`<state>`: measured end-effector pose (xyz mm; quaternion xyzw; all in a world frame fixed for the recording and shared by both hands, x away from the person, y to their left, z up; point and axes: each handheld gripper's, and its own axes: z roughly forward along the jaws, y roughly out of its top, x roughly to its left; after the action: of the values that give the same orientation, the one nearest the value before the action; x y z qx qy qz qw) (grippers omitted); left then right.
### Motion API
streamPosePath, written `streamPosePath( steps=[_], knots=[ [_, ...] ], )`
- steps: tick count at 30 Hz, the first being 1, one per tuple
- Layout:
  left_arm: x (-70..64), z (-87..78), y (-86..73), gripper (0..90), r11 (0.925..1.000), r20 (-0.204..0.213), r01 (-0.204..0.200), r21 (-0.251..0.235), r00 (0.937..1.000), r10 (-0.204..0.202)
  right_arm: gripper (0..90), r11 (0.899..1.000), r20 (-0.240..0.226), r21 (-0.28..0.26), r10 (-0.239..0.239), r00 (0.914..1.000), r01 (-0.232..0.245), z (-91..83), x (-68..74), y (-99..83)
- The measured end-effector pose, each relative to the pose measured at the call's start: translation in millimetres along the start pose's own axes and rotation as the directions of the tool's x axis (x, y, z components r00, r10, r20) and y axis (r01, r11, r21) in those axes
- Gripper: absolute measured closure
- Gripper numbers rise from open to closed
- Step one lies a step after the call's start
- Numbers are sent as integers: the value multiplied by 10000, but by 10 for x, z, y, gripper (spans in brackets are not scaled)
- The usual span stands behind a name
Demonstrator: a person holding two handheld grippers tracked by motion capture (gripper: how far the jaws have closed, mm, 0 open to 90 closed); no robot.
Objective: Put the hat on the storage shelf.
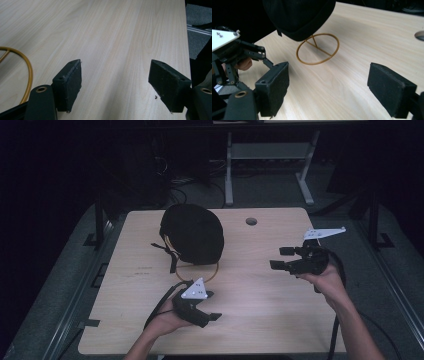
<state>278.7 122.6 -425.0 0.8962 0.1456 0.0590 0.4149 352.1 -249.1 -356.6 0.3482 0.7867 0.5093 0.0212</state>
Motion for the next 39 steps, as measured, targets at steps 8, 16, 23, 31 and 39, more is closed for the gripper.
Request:
streamPosePath(
  steps=[8,16,23,31,39],
  knots=[
    [-7,13,-7,264,10000,58,-38,75,10000,37,168,9996,-95,-68,258,9996,-258,-26,-29,-194],
    [-10,25,-19,265,9999,67,-37,147,10000,36,168,9993,-183,-120,358,9992,-361,-23,-34,-341],
    [3,6,-24,264,10000,24,8,77,10000,-8,168,9989,-98,43,467,9989,-467,-46,-35,-492],
    [3,-1,-30,264,9999,18,52,90,10000,-52,168,9975,2,-14,705,9975,-705,-112,-57,-683],
    [4,-7,-32,264,9999,17,53,128,10000,-54,168,9952,51,55,982,9952,-982,-159,-67,-927]
  ],
)
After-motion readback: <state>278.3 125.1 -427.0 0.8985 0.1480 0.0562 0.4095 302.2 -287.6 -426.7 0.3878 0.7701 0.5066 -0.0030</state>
